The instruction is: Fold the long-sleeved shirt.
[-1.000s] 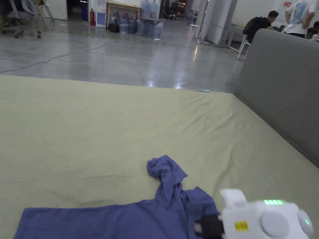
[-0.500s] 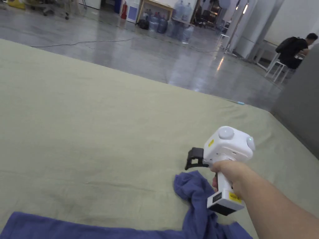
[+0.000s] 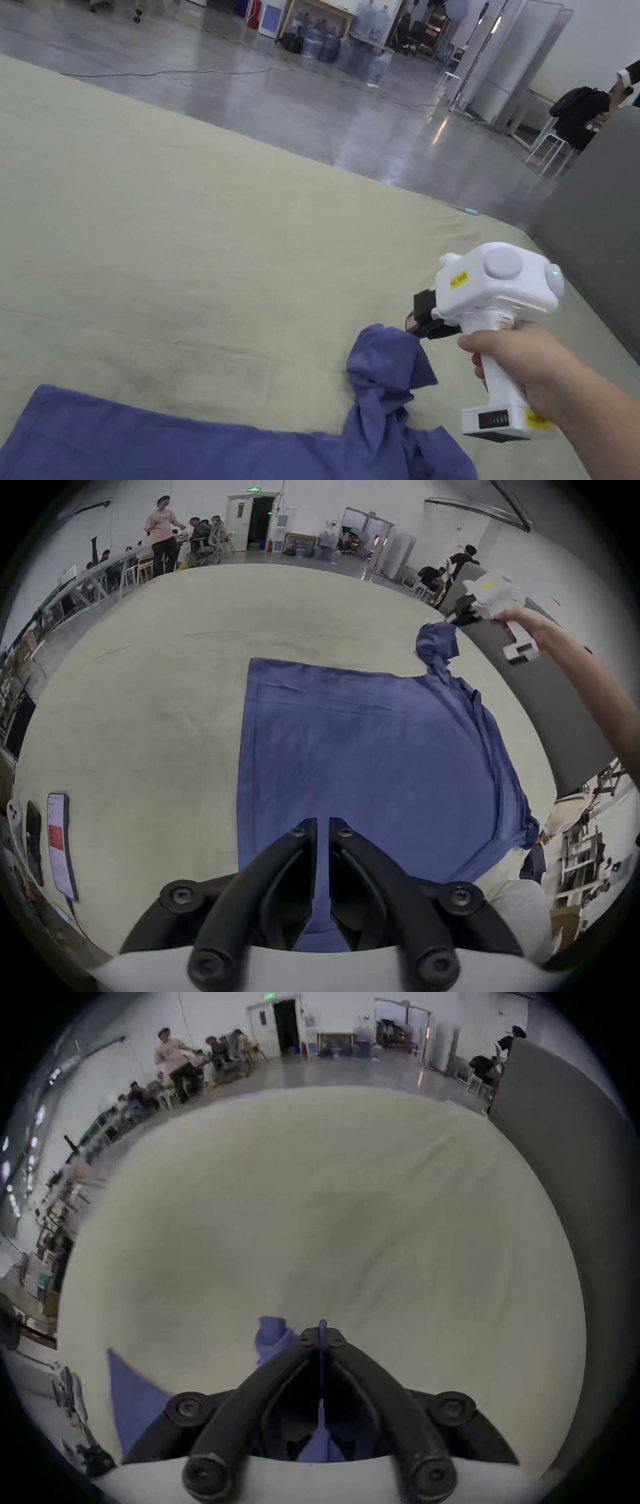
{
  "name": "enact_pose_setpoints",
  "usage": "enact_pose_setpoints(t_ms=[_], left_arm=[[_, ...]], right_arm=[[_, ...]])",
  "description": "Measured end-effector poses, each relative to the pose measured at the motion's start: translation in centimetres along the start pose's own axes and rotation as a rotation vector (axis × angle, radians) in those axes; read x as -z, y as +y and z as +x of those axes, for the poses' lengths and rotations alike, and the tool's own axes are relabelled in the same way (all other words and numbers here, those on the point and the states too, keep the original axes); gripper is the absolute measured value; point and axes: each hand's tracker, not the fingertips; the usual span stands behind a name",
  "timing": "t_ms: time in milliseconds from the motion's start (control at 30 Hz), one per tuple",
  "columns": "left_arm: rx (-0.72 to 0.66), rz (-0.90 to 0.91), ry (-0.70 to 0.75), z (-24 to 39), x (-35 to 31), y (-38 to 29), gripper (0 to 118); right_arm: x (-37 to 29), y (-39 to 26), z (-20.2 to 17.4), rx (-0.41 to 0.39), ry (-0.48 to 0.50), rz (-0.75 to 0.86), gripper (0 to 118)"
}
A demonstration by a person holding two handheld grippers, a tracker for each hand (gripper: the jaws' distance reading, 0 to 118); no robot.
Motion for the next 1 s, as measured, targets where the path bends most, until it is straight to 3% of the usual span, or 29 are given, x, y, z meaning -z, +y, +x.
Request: enact_pose_setpoints(t_ms=[100, 300, 467, 600, 733, 800, 867, 900, 967, 1000], left_arm=[[-0.014, 0.025, -0.001, 0.0, -0.4, 0.1, 2], [-0.061, 0.037, -0.030, -0.3, -0.8, 0.2, 2], [-0.076, 0.052, -0.033, 0.0, -1.2, 0.5, 2], [-0.065, 0.031, -0.031, 0.7, -1.0, 0.4, 2], [-0.057, 0.029, -0.035, 1.1, -1.2, 0.5, 2], [-0.051, 0.027, -0.033, 1.3, -1.2, 0.5, 2], [-0.052, 0.025, -0.032, 1.4, -1.5, 0.7, 2], [-0.059, 0.022, -0.032, 1.4, -1.6, 0.7, 2], [-0.064, 0.018, -0.042, 1.4, -2.0, 0.6, 2], [-0.061, 0.019, -0.046, 1.5, -2.3, 0.5, 2]], right_arm=[[-6.7, -4.7, -0.6, -0.025, 0.072, 0.061, 0], [-13.4, -17.0, -2.7, -0.086, 0.037, 0.032, 0], [-11.0, -27.4, -3.6, -0.060, -0.043, -0.084, 0], [-7.1, -33.0, -3.8, 0.012, -0.022, -0.209, 0], [-4.4, -34.4, -3.9, 0.033, -0.034, -0.208, 0], [-4.2, -33.8, -3.8, 0.083, -0.033, -0.220, 3], [-4.1, -32.8, -3.9, 0.050, -0.044, -0.247, 16], [-4.7, -32.3, -3.7, 0.050, -0.039, -0.241, 31], [-7.5, -31.0, -3.1, 0.107, -0.037, -0.183, 85], [-9.9, -30.4, -2.9, 0.111, -0.026, -0.109, 95]])
